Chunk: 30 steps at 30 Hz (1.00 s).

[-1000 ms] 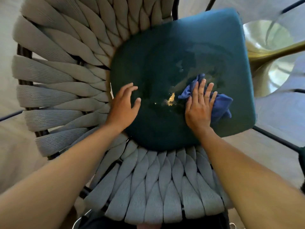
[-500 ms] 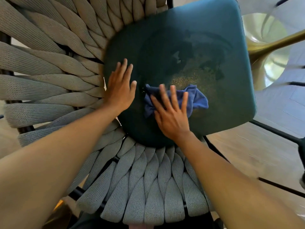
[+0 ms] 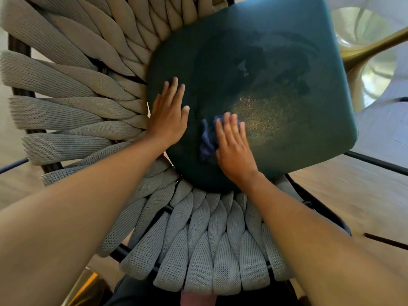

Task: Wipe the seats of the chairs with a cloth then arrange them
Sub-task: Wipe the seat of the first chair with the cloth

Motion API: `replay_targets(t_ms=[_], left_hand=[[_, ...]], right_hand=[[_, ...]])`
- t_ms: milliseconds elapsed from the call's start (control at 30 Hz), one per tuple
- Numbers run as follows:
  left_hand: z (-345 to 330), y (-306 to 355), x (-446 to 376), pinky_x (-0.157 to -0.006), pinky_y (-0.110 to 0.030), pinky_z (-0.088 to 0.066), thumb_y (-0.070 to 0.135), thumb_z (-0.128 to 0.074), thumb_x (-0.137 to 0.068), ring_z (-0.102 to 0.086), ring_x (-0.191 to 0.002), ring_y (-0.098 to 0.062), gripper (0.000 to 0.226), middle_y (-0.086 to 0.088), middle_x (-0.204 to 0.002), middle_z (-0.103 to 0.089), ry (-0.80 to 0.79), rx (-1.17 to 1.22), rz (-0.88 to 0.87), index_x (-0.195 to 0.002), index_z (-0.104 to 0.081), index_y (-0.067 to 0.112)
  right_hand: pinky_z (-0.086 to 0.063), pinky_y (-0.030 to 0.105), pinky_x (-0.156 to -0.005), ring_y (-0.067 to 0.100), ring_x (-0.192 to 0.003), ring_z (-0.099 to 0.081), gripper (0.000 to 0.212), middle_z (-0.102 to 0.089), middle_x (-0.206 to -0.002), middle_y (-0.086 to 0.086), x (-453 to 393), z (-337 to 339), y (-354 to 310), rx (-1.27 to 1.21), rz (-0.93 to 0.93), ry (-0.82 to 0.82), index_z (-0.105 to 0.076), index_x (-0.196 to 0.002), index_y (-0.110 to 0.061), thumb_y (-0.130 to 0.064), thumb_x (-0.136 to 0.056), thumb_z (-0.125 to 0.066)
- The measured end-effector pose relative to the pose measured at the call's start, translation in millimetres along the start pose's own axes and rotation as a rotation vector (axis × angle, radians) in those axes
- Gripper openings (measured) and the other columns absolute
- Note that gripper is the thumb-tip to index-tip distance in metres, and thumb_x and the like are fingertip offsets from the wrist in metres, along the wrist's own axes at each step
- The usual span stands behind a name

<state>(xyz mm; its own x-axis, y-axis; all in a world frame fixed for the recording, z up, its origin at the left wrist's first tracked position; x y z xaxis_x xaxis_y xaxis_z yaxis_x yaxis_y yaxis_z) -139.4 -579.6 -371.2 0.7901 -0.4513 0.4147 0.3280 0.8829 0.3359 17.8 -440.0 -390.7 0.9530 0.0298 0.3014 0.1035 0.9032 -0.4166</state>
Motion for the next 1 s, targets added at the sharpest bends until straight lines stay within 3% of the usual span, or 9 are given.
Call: replay_targets(t_ms=[67, 133, 267, 333, 433, 600, 767, 900, 1000], left_hand=[[1, 2, 3, -0.124, -0.044, -0.007, 0.032, -0.037, -0.106, 0.001, -0.155, -0.022, 0.060, -0.005, -0.169, -0.001, -0.011, -0.016, 0.003, -0.160, -0.017, 0.014], [2, 2, 4, -0.124, -0.043, -0.006, 0.033, -0.037, -0.106, 0.003, -0.155, -0.022, 0.061, -0.004, -0.169, 0.001, -0.024, -0.026, 0.016, -0.160, -0.016, 0.014], [4, 3, 1, -0.126, -0.043, -0.005, 0.036, -0.035, -0.107, 0.005, -0.155, -0.020, 0.061, -0.003, -0.169, 0.003, -0.004, -0.046, 0.013, -0.160, -0.012, 0.016], [2, 1, -2, -0.126, -0.044, -0.005, 0.037, -0.035, -0.107, 0.005, -0.155, -0.020, 0.061, -0.003, -0.169, 0.003, 0.022, -0.046, 0.015, -0.160, -0.013, 0.016], [1, -4, -4, -0.126, -0.043, -0.005, 0.037, -0.034, -0.107, 0.003, -0.155, -0.020, 0.059, -0.003, -0.169, 0.000, 0.039, -0.015, 0.026, -0.160, -0.016, 0.017], [7, -12, -3, -0.123, -0.038, -0.012, 0.033, -0.033, -0.108, -0.007, -0.155, -0.018, 0.053, -0.003, -0.168, -0.010, 0.117, 0.050, 0.002, -0.157, -0.028, 0.016], [13, -21, -4, -0.124, -0.039, -0.016, 0.030, -0.033, -0.108, -0.012, -0.154, -0.020, 0.051, -0.005, -0.167, -0.017, 0.130, 0.149, 0.065, -0.155, -0.032, 0.012], [17, -24, 0, -0.123, -0.039, -0.011, 0.030, -0.032, -0.108, -0.005, -0.155, -0.019, 0.052, -0.003, -0.168, -0.010, 0.042, 0.110, 0.050, -0.157, -0.028, 0.013], [18, -23, 3, -0.124, -0.040, -0.010, 0.032, -0.032, -0.108, -0.003, -0.155, -0.019, 0.053, -0.003, -0.169, -0.008, 0.011, 0.085, 0.043, -0.157, -0.026, 0.014]], right_hand=[[-0.023, 0.058, -0.121, 0.043, -0.151, -0.020, 0.064, -0.025, -0.160, 0.029, 12, 11, 12, 0.095, 0.278, -0.080, -0.031, -0.153, 0.004, -0.023, -0.095, -0.029], [-0.023, 0.054, -0.123, 0.041, -0.150, -0.024, 0.060, -0.029, -0.160, 0.027, 10, 35, 33, 0.073, 0.295, -0.012, -0.034, -0.152, 0.003, -0.017, -0.096, -0.034], [-0.007, 0.050, -0.126, 0.037, -0.155, -0.008, 0.064, -0.013, -0.166, 0.021, -27, 85, 78, 0.008, -0.158, 0.234, -0.020, -0.159, -0.006, -0.029, -0.101, -0.035], [-0.001, 0.051, -0.125, 0.040, -0.154, 0.001, 0.070, -0.003, -0.166, 0.024, -49, 80, 86, -0.025, -0.382, 0.261, -0.009, -0.161, -0.007, -0.041, -0.105, -0.032], [-0.007, 0.056, -0.124, 0.047, -0.152, -0.001, 0.067, -0.002, -0.164, 0.031, -69, 56, 71, -0.016, -0.476, 0.297, -0.008, -0.159, 0.001, -0.030, -0.105, -0.033], [-0.001, 0.048, -0.126, 0.041, -0.154, -0.002, 0.060, -0.007, -0.165, 0.027, -94, 41, 23, -0.105, -0.176, 0.297, -0.016, -0.158, 0.001, -0.010, -0.103, -0.035], [-0.001, 0.044, -0.127, 0.037, -0.154, -0.009, 0.061, -0.016, -0.165, 0.023, -89, 19, -17, -0.073, 0.191, 0.121, -0.024, -0.158, -0.002, -0.015, -0.100, -0.041], [-0.009, 0.047, -0.127, 0.036, -0.153, -0.019, 0.061, -0.026, -0.162, 0.022, -49, 2, -32, 0.032, 0.509, -0.141, -0.036, -0.154, -0.002, -0.026, -0.098, -0.036], [-0.004, 0.036, -0.126, 0.035, -0.150, -0.026, 0.060, -0.033, -0.159, 0.022, -35, 22, -14, 0.050, 0.555, -0.173, -0.045, -0.149, -0.004, -0.030, -0.096, -0.032]])
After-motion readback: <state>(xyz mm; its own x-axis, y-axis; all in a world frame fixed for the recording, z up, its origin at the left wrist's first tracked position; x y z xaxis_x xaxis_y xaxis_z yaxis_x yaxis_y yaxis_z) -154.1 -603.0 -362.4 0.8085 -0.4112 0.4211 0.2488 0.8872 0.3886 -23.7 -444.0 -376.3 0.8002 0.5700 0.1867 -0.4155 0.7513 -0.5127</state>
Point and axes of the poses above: each hand's wrist, its own x-axis away from the middle knuckle, its own z-axis out of the back of the hand, y = z × x, the point moved 3 cm from there along -x, towards the middle knuckle
